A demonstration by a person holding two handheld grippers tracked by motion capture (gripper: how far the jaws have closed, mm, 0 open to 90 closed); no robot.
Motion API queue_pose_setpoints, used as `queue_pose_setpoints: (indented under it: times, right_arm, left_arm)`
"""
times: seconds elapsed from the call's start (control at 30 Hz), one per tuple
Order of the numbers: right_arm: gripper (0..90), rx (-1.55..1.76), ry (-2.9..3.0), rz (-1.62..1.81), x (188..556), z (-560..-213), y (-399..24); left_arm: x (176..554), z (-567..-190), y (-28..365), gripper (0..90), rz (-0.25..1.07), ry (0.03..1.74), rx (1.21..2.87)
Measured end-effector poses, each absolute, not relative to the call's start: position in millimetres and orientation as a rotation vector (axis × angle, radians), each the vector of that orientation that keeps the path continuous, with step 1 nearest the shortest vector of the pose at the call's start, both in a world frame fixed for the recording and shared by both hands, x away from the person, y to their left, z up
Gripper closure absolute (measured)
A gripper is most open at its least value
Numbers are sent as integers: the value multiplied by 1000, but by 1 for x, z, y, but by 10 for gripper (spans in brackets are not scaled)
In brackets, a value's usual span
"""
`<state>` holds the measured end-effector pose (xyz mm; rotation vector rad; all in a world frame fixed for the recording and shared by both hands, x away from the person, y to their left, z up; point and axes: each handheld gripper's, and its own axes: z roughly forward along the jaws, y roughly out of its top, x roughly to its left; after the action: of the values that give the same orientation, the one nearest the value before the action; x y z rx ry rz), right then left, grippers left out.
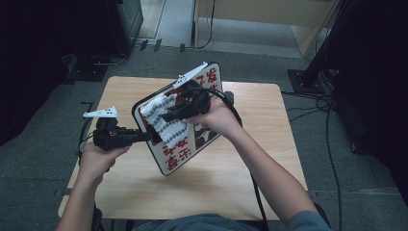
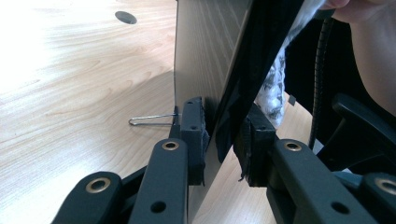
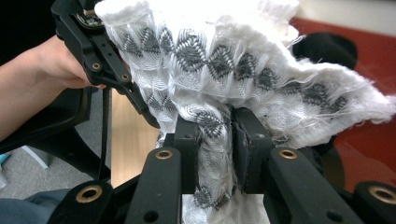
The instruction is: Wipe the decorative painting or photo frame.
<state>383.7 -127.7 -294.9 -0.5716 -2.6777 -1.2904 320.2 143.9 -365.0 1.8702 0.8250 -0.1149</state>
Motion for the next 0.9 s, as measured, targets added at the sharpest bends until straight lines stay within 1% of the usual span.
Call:
queue_pose_setpoints:
  times: [0.9]
  right_arm:
    - [740,-566,-2665,-1245,378,-325,-130]
  left_arm:
    - [320,-365,144,749,-115,826,1871]
